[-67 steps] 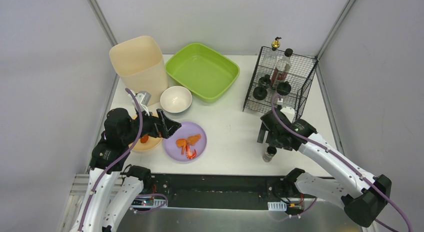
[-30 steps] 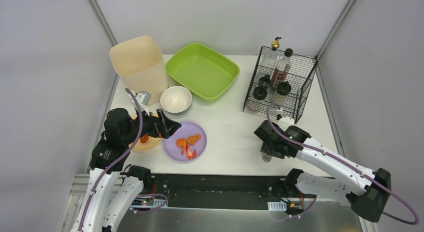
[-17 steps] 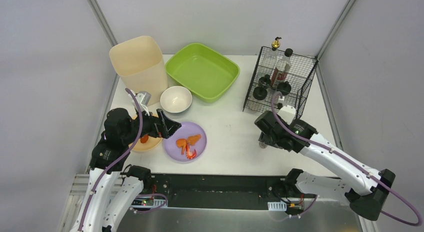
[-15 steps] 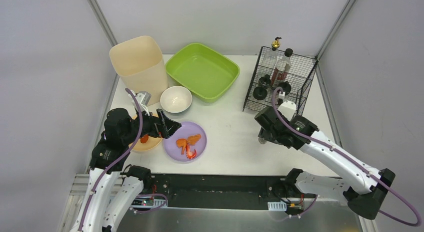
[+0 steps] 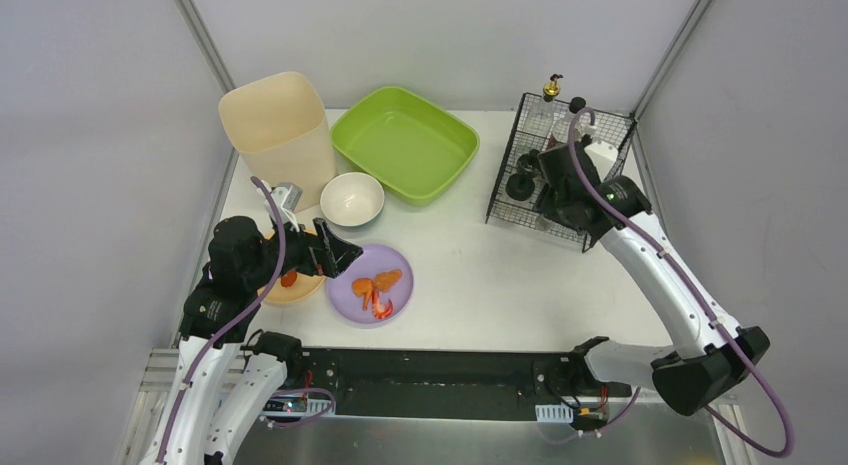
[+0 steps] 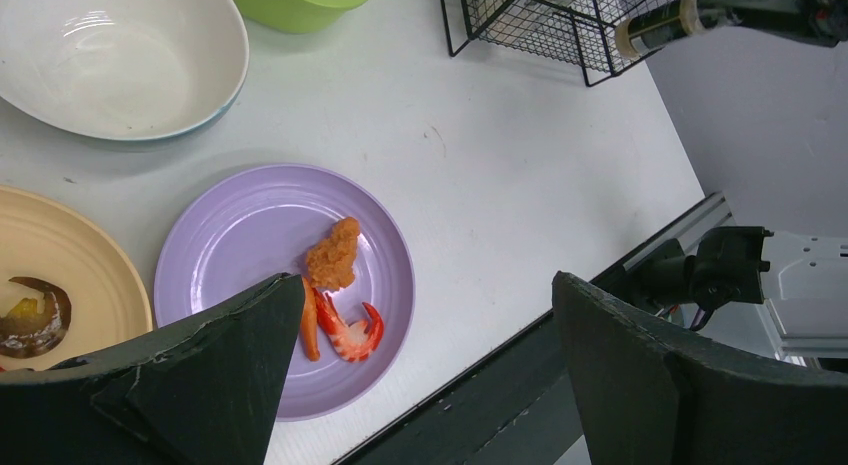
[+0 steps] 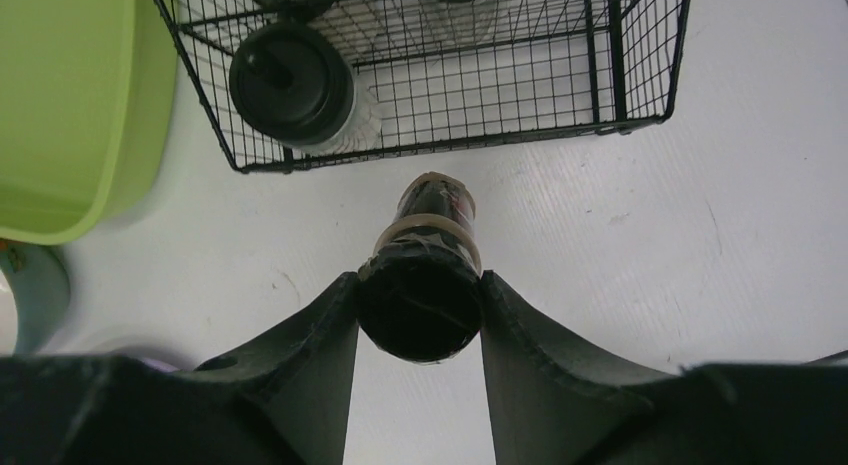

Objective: Clear the kitchen counter

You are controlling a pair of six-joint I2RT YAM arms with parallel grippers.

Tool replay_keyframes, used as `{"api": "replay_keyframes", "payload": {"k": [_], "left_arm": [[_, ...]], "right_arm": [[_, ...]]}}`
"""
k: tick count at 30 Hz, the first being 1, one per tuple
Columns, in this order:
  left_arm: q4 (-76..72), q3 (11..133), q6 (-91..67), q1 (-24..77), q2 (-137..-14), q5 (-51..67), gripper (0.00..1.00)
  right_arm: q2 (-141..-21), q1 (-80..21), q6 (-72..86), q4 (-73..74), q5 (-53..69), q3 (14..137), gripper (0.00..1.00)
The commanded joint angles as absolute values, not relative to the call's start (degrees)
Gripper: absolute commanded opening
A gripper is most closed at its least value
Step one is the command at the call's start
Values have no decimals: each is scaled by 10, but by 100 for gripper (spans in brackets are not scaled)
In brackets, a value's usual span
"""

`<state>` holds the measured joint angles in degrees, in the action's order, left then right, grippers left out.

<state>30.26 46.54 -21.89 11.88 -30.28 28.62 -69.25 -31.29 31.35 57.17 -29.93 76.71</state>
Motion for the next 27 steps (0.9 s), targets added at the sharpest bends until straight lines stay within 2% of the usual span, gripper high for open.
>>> {"api": "replay_keyframes", "payload": {"k": [1,15,27], "left_arm": [[284,465,-221,112,-307,300,100],[284,465,-221,112,-310,303,100],[284,465,-222,112,-310,304,100]], "right_arm": [[-713,-254,268,546,-283,819,15],[-801,-157,245,488,-242,835,15],[-840,-127,251,452,-206,805,15]]}}
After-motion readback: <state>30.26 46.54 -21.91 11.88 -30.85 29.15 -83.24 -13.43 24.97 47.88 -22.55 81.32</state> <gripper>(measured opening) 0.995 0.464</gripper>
